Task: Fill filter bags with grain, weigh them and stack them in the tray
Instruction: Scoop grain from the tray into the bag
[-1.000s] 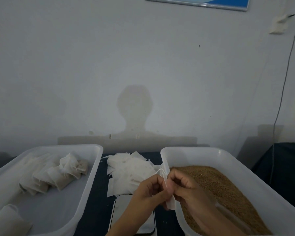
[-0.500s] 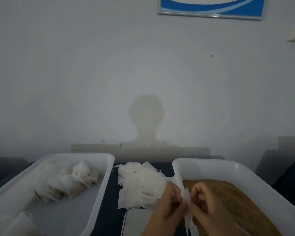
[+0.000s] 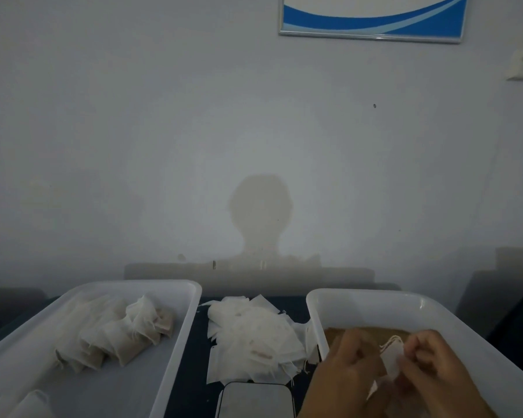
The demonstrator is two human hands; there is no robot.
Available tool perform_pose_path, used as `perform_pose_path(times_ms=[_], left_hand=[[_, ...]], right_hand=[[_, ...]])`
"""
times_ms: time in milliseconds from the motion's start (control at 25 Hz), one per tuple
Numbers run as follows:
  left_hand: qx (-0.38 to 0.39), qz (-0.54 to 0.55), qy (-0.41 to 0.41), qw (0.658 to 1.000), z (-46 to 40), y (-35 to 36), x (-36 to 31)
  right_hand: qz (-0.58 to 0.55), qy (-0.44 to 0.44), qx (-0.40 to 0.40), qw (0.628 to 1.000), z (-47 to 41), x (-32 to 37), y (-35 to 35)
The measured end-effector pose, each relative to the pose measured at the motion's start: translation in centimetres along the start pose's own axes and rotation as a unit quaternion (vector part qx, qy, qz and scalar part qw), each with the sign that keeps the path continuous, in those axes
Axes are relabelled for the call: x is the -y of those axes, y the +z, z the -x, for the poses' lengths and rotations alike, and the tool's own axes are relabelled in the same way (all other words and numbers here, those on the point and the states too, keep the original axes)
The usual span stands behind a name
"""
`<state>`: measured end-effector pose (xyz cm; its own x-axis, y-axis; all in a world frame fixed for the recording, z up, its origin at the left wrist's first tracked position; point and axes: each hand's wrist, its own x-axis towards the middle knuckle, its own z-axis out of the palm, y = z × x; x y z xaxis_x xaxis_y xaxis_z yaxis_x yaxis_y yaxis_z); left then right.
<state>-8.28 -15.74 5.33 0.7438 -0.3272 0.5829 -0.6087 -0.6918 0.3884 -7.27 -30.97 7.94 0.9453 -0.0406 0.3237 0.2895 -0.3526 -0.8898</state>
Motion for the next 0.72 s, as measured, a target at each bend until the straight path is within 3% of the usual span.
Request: perform_pose_path(times_ms=[80, 200, 320, 400, 520, 720], left_hand=[[0.01, 0.016, 0.029, 0.999, -0.8, 0.7, -0.2], [0.037, 0.012, 0.031, 0.999, -1.9, 1.5, 0.1], [0.067, -0.029, 0.002, 0.997, -2.3, 2.3, 0.6], [0.067, -0.045, -0.035, 0.996, -2.3, 2.8, 0.9], [0.073, -0.081, -0.067, 0.992, -2.1, 3.6, 1.4], [0.067, -0.106, -0.094, 0.988, -1.9, 4.7, 2.2]], right_hand=[[0.032, 0.038, 0.02, 0.999, -1.1, -1.1, -1.4], [0.209, 0.099, 0.1, 0.968, -3.2, -3.7, -3.3], [0.422, 0.145, 0.291, 0.846, -4.4, -5.6, -4.5], [0.461, 0.124, 0.342, 0.809, -4.5, -7.2, -4.6], [0.509, 0.096, 0.335, 0.787, -3.8, -8.5, -4.5], [0.5, 0.046, 0.257, 0.825, -4.5, -8.6, -4.5]])
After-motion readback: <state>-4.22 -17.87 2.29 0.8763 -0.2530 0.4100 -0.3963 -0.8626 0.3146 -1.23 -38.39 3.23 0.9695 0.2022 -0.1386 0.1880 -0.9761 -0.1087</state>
